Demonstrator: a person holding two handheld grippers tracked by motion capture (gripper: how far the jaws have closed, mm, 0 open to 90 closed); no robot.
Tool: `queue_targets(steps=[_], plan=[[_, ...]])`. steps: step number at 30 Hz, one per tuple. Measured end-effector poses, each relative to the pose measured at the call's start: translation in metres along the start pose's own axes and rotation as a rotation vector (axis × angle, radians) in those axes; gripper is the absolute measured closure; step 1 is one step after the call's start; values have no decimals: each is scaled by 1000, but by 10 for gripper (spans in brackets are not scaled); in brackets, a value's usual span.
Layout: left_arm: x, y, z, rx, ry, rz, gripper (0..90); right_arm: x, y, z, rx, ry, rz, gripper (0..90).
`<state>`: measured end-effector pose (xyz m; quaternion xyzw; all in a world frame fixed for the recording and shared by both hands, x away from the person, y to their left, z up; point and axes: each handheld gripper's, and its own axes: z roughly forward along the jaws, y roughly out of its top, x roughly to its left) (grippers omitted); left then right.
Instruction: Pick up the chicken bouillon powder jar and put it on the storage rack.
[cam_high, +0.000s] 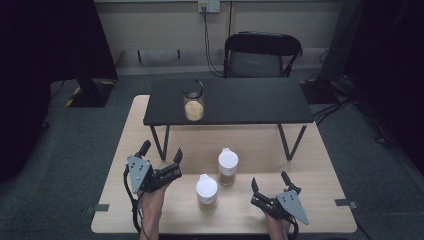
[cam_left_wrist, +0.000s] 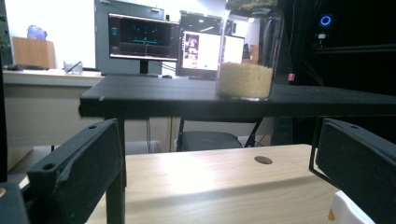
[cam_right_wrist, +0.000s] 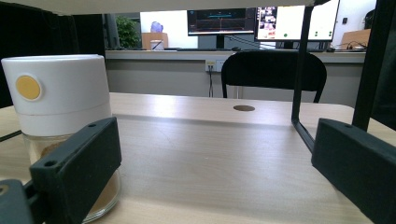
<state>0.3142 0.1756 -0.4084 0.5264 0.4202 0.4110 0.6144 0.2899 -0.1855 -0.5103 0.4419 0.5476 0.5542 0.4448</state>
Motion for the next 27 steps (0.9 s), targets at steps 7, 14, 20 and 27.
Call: queue_targets(steps=[7, 14, 20, 27], plan=[[2, -17, -6, 2, -6, 5, 1, 0, 0, 0, 0, 0, 0, 4], [5, -27, -10, 10, 2, 13, 1, 0, 0, 0, 0, -1, 0, 4], [7, -41, -13, 26, 24, 14, 1, 0, 0, 0, 0, -2, 0, 4], [11, -58, -16, 23, 46, 3, 1, 0, 0, 0, 0, -2, 0, 4]])
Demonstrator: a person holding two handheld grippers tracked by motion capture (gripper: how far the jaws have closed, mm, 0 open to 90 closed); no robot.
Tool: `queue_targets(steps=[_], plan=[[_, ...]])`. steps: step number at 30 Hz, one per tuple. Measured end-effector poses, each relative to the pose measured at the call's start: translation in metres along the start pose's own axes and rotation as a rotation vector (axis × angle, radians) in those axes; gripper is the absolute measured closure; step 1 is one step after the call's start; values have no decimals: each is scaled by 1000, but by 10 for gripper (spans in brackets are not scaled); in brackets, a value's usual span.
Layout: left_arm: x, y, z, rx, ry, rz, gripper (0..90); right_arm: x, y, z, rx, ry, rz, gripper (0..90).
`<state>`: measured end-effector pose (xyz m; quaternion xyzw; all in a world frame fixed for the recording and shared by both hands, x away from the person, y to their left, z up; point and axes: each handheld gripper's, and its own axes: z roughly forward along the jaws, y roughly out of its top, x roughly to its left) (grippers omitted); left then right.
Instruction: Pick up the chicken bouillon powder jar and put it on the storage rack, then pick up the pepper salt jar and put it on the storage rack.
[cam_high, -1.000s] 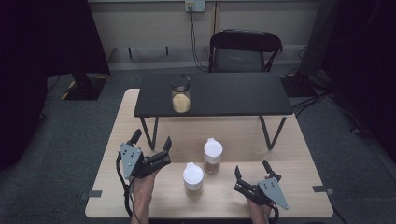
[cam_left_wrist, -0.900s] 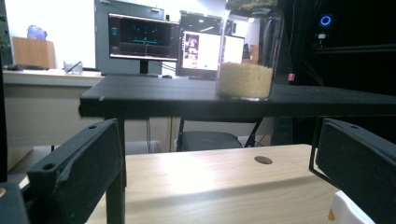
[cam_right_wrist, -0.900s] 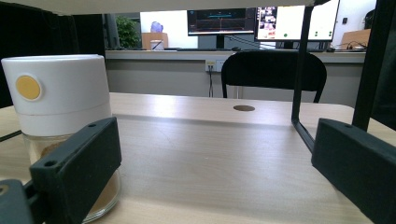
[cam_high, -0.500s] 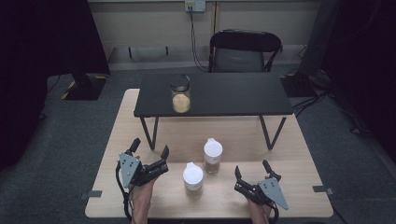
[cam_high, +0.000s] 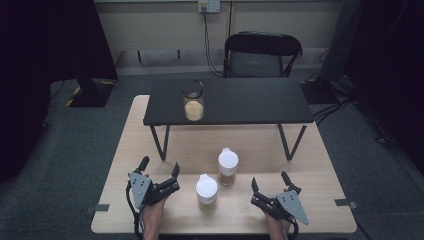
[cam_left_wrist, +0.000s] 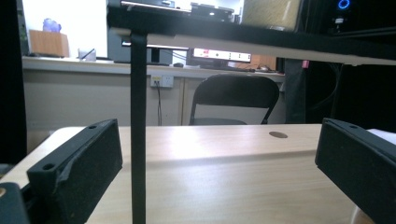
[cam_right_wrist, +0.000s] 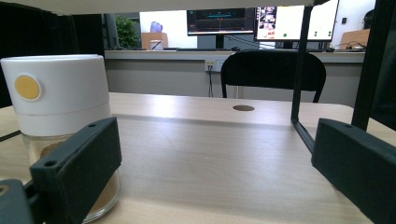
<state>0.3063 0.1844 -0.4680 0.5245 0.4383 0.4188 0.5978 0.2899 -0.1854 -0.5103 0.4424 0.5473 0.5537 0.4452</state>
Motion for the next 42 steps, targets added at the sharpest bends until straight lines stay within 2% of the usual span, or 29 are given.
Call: queue_targets(steps=[6, 12, 22, 25, 29, 31, 42], plan=[[2, -12, 0, 24, 12, 19, 1, 0, 0, 0, 0, 0, 0, 4], [4, -25, -2, 42, 28, 9, 1, 0, 0, 0, 0, 0, 0, 4], [5, -43, -5, 52, 63, 60, 1, 0, 0, 0, 0, 0, 0, 4], [4, -44, -7, 36, 70, 74, 1, 0, 0, 0, 0, 0, 0, 4], [2, -44, -6, 46, 73, 95, 1, 0, 0, 0, 0, 0, 0, 4], [3, -44, -5, 54, 85, 83, 1, 0, 0, 0, 0, 0, 0, 4], [2, -44, -5, 53, 104, 87, 3, 0, 0, 0, 2, -5, -2, 3]])
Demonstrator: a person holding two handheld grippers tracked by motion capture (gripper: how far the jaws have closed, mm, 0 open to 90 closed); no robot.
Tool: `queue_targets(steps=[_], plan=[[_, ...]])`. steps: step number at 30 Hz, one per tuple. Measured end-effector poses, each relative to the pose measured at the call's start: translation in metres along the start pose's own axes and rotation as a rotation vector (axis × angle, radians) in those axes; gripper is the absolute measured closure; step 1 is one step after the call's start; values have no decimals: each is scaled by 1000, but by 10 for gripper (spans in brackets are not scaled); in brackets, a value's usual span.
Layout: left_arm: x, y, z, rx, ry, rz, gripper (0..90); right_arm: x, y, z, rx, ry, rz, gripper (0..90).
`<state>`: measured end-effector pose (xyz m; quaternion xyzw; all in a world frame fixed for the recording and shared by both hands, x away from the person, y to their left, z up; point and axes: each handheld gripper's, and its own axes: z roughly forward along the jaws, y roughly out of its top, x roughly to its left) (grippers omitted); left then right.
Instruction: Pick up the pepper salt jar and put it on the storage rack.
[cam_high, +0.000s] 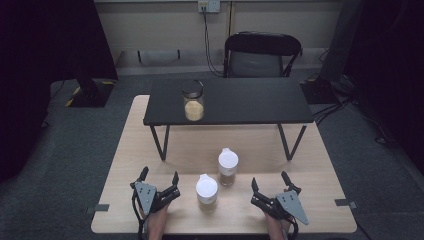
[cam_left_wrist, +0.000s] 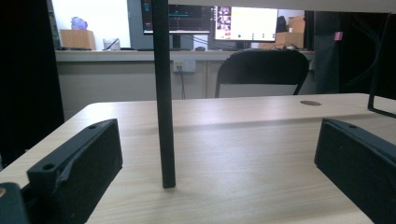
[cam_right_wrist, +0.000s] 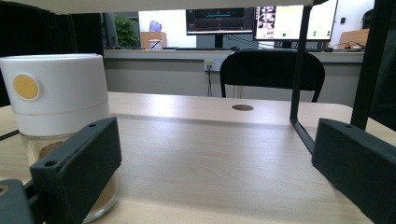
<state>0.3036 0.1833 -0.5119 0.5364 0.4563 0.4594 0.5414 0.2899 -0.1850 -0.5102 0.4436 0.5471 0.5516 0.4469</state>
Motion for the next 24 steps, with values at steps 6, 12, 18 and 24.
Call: queue_targets(steps=[6, 12, 18, 24], plan=[[0, 0, 0, 0, 0, 1, 3, 0, 1, 1, 8, -4, -7, 4], [0, 0, 0, 0, 0, 1, 2, -2, 3, 0, 10, -15, 8, 4], [0, 0, 0, 0, 4, 0, 2, 0, 7, 1, 16, -10, 2, 5], [0, 0, 0, 0, 4, 1, 1, 3, 16, -1, -3, -1, -5, 2]])
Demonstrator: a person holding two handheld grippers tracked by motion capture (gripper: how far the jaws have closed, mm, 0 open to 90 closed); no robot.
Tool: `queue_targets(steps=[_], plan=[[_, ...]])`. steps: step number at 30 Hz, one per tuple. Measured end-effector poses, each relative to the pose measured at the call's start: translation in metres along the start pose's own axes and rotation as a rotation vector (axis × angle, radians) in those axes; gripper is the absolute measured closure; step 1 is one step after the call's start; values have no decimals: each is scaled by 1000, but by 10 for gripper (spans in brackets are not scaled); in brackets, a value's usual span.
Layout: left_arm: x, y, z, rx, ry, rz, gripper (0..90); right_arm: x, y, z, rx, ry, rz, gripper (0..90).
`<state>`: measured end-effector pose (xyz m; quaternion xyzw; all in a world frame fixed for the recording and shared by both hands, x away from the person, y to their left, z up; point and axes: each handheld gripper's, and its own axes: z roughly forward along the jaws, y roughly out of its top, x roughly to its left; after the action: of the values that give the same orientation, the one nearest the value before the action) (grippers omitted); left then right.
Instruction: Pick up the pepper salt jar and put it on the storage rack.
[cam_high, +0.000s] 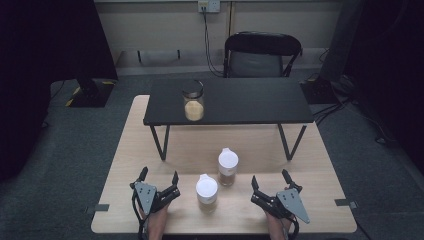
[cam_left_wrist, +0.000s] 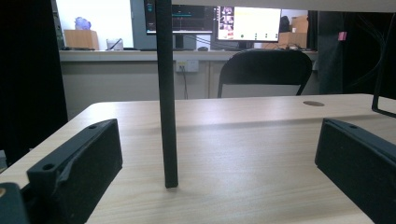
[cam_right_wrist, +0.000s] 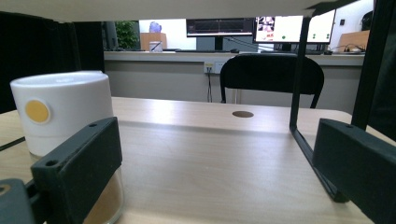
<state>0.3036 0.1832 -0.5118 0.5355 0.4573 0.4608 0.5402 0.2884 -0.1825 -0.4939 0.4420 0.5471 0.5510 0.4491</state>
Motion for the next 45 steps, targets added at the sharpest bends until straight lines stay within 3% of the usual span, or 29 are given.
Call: queue_targets(steps=[11, 24, 29, 36, 39, 45], plan=[[0, 0, 0, 0, 0, 0, 3, 5, 13, -6, -14, 15, -14, 1], [0, 0, 0, 0, 0, 0, 3, 13, 23, -11, -16, 26, 7, 0], [0, 0, 0, 0, 0, 0, 4, 18, 27, -14, -16, 33, -11, 0], [0, 0, 0, 0, 0, 0, 4, 24, 32, -17, -23, 45, -3, 0], [0, 0, 0, 0, 0, 0, 5, 25, 35, -18, -24, 52, 22, 0], [0, 0, 0, 0, 0, 0, 6, 29, 37, -18, -32, 50, 13, 0]])
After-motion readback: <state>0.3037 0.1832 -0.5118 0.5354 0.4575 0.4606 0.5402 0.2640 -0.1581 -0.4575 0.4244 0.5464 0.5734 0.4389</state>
